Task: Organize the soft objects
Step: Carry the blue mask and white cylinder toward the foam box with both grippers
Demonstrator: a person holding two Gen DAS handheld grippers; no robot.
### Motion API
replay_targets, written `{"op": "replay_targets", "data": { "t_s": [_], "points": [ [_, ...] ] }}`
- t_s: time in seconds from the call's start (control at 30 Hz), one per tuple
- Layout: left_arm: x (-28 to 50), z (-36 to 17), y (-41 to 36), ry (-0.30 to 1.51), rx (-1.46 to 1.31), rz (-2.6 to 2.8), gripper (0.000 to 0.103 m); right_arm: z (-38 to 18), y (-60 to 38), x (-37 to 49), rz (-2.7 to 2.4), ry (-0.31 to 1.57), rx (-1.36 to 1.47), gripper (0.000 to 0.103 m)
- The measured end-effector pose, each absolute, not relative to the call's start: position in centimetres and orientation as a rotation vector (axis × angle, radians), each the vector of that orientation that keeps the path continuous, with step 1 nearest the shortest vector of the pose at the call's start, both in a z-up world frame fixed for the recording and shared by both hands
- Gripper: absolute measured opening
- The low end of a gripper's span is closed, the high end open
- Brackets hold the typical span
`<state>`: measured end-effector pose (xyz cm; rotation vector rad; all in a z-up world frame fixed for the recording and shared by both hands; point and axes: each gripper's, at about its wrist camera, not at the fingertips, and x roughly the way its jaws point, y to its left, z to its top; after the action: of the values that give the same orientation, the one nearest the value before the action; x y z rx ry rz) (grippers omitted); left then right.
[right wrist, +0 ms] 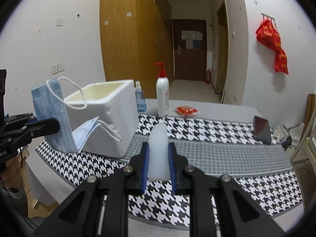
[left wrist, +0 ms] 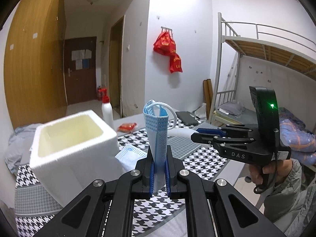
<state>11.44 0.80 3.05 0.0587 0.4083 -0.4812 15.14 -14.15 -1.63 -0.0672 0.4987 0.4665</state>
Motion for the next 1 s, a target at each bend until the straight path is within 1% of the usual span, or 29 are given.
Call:
{"op": "replay_targets", "data": {
  "t_s": [0.33,1.0],
  "points": [
    [10.9,5.6,0.9,0.328,0.085,-0.438,0.01,1.2,-13.9,13.5,0.473,0.41,-0.072,0.022],
    [10.6,7.4,3.9,0.24,0.082,-0.244,0.01,4.3,-10.7,12.8,0.558,0.318,-0.108,0.022]
  ]
}}
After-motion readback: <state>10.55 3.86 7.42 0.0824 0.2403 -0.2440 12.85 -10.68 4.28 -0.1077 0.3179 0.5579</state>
